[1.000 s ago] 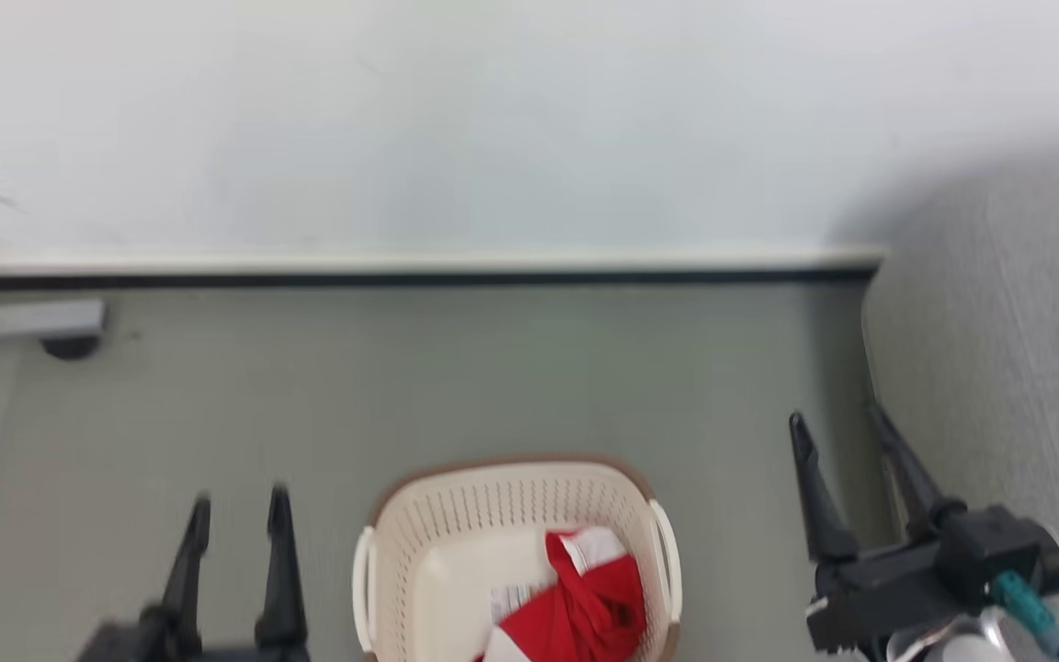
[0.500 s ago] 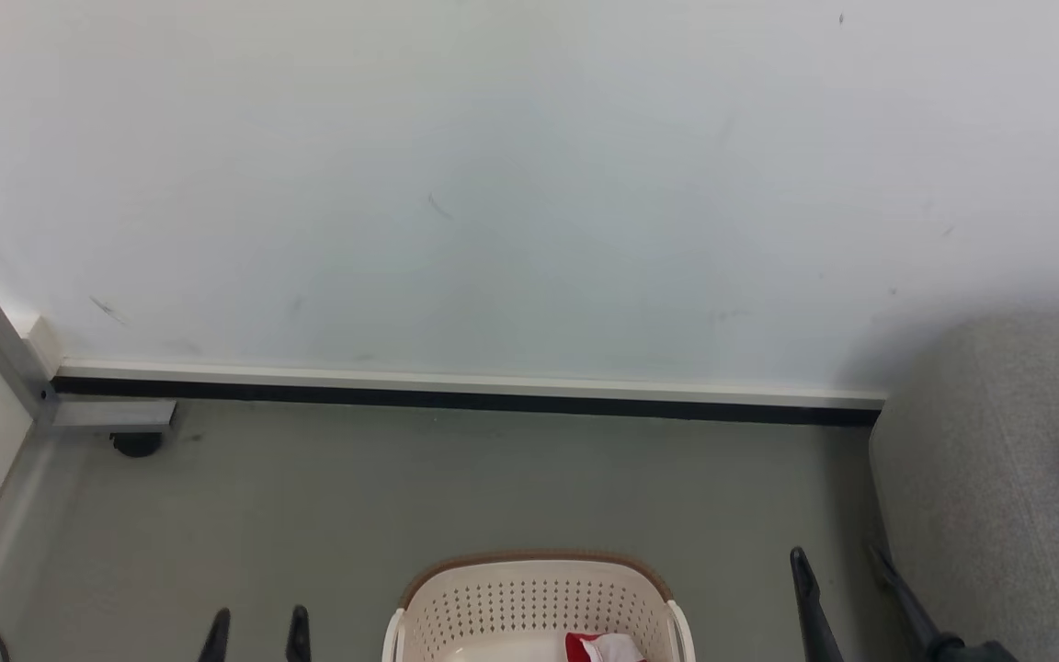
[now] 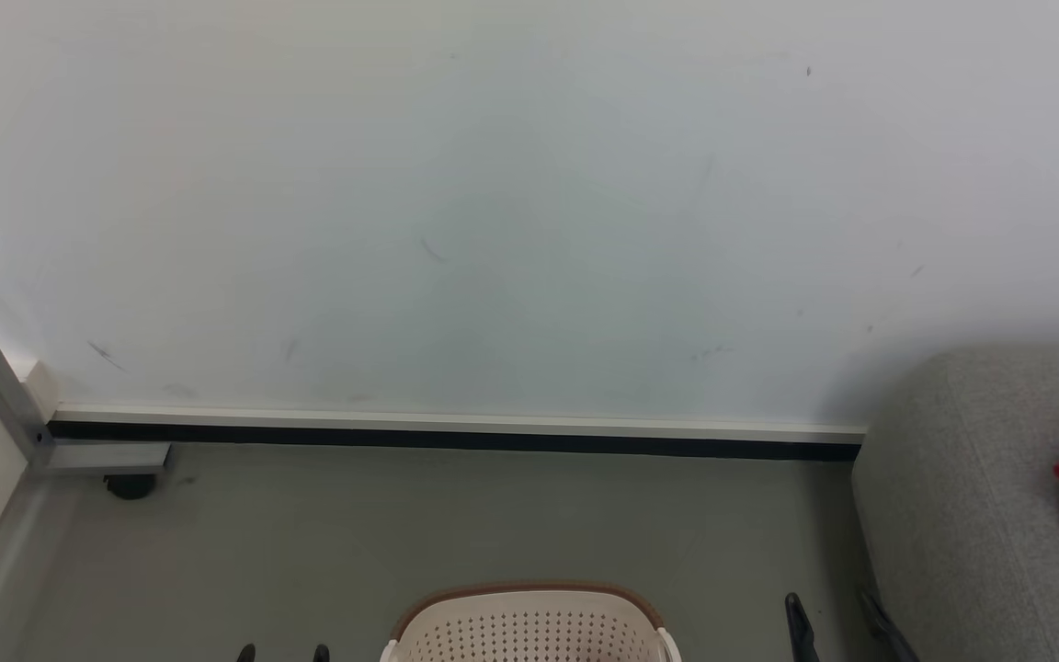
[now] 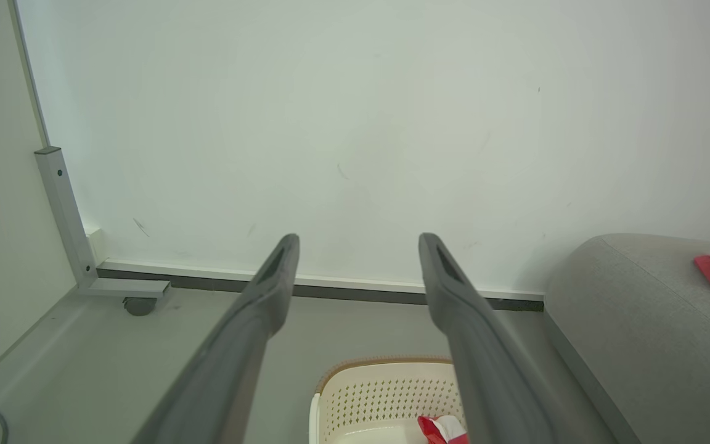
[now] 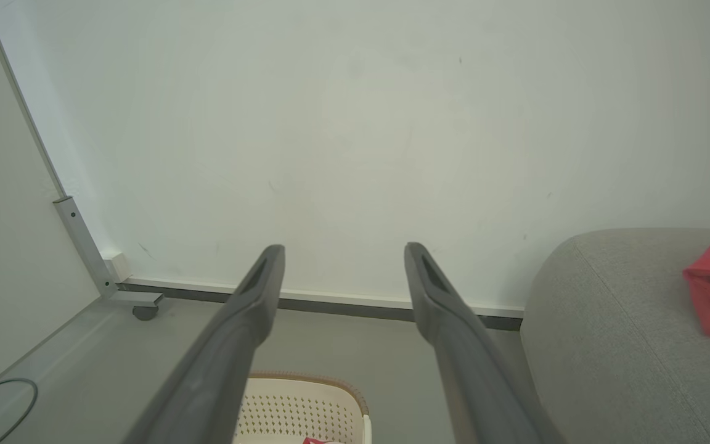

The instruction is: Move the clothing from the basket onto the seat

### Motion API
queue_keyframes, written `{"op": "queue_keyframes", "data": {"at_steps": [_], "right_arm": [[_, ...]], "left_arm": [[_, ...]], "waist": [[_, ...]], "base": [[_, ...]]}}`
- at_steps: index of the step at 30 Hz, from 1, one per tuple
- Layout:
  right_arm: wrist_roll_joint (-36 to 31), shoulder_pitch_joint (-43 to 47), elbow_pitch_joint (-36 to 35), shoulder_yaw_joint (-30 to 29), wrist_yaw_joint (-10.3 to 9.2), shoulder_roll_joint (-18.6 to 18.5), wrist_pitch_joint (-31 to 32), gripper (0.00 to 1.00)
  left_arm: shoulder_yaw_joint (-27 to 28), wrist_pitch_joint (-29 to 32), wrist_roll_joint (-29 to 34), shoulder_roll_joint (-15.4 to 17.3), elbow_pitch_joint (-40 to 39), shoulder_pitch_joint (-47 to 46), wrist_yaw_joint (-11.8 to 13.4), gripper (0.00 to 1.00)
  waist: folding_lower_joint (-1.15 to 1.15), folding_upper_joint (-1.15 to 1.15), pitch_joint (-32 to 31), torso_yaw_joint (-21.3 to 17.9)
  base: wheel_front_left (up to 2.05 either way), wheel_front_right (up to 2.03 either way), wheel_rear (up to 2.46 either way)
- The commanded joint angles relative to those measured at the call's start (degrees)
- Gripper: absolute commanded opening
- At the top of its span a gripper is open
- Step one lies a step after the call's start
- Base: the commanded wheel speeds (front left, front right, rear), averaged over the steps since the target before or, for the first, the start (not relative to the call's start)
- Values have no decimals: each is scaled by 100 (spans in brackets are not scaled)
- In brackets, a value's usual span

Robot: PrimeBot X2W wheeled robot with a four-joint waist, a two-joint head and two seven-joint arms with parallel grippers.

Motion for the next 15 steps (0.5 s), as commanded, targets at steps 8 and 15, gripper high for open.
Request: {"op": "queue_keyframes", "data": {"at_steps": [8,15], "right_arm": [[-48,74,4,-38,-4,32,-6,100],[-50,64,21,-4,-4,17,-6,100]], "left_arm": [[197,-22,104,-123,87,117,-229,100],[279,-22,155,-175,116,97,-319,100]], "waist": [[0,0,16,-65],[0,0,40,-121]], "base": [[0,0,0],[0,0,0]]}}
